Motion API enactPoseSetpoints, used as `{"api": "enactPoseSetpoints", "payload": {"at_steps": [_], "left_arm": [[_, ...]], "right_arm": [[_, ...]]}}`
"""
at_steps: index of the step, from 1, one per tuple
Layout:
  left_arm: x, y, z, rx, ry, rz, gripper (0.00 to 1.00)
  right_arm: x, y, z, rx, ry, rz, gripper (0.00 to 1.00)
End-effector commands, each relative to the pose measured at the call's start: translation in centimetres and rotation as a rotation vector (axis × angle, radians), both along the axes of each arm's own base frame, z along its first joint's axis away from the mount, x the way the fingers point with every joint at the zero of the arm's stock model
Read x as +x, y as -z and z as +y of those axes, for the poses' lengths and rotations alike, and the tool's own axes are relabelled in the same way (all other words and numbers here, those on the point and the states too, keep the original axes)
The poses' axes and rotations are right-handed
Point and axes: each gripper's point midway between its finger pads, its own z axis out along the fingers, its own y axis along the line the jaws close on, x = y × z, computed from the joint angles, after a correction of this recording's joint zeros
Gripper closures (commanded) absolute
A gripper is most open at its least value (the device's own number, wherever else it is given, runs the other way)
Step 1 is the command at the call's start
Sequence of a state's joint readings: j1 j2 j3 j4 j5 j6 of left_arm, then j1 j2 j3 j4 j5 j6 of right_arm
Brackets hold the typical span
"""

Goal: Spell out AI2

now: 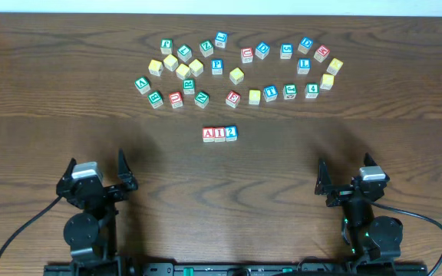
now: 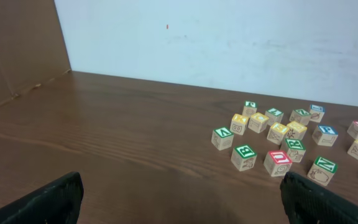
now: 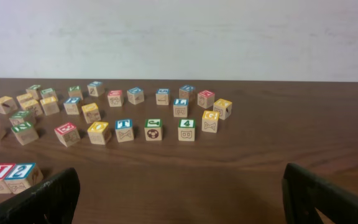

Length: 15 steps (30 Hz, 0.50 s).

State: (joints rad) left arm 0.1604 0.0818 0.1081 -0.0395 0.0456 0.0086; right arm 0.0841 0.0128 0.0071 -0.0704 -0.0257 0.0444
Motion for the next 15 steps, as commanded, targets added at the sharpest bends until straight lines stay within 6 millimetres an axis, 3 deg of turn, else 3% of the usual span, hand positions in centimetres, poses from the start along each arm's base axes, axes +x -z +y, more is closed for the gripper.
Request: {"api": "enactPoseSetpoints", "payload": {"at_steps": [1,8,15], "left_arm": [[-0.1,0.7,0.2,0.020,-0.010,-0.005,0.00],[-0.2,1.6,0.6,0.024,-0.037,-0.016,0.01],[-0.3,4.1,0.8,0.015,-0.047,0.060,0.00]], "right_arm": [[0.0,0.0,-0.1,0.011,0.004,0.001,0.01],[0.0,0.0,-0.1,0.010,0.004,0.001,0.01],[0.0,0.0,-0.1,0.011,0.004,0.001,0.01]]}}
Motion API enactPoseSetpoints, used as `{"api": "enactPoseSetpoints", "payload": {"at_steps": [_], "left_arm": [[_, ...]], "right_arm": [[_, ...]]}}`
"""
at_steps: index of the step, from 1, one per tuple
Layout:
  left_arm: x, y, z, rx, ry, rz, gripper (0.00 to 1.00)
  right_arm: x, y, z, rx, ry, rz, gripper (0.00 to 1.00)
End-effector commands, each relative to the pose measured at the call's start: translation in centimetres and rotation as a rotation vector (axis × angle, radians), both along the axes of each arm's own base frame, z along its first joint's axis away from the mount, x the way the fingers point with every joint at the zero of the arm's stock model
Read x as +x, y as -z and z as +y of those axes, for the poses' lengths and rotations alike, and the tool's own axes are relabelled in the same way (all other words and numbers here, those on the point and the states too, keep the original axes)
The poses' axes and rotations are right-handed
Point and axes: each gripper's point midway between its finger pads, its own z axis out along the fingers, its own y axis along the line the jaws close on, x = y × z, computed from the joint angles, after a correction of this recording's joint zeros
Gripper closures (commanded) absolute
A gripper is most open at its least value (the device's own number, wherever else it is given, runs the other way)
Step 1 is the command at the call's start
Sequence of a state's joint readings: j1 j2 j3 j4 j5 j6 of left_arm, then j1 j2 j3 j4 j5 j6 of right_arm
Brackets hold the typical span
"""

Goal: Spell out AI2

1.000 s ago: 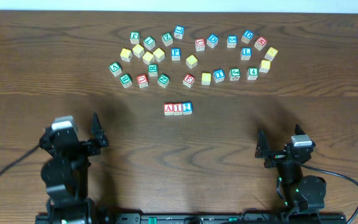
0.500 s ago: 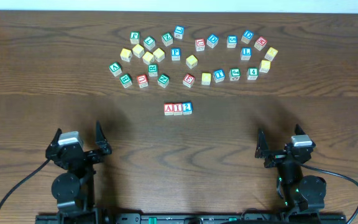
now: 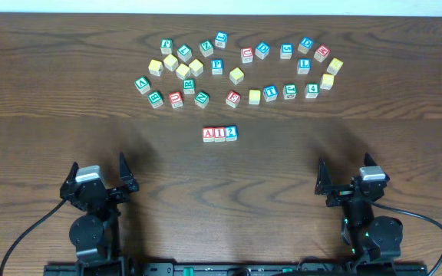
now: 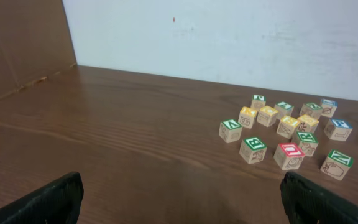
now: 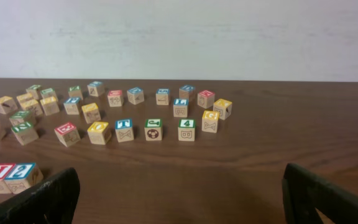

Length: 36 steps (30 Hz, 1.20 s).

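Three blocks stand touching in a row at the table's middle: a red A block (image 3: 208,133), a red I block (image 3: 219,133) and a blue 2 block (image 3: 231,133). In the right wrist view the I block and the 2 block (image 5: 22,175) show at the lower left. My left gripper (image 3: 98,170) is open near the front left, nothing between its fingers (image 4: 48,202). My right gripper (image 3: 347,170) is open near the front right, also holding nothing, its fingers (image 5: 328,199) wide apart.
Several loose letter and number blocks (image 3: 236,69) lie scattered in a band across the far half of the table. A white wall (image 4: 229,37) rises behind the table's far edge. Cables (image 3: 428,222) trail from both arm bases at the front.
The left arm has shifted slightly back and turned a little, so its view of the scattered blocks moved. The right arm and all blocks are unchanged.
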State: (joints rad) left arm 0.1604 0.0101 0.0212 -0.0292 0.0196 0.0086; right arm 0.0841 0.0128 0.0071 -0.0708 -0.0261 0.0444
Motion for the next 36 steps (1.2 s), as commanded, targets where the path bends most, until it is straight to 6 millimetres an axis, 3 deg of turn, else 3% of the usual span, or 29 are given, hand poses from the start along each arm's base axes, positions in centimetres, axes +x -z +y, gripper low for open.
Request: {"api": "enactPoseSetpoints", "payload": {"at_steps": [1,36], "left_arm": [[-0.21,1.72,0.42,0.015,-0.025,0.057,0.00],[-0.19,1.78,0.40,0.027,-0.022,0.062,0.00]], "right_arm": [[-0.02,0.03,-0.10,0.011,0.004,0.000,0.01],[-0.02,0.03,-0.10,0.011,0.004,0.000,0.01]]}}
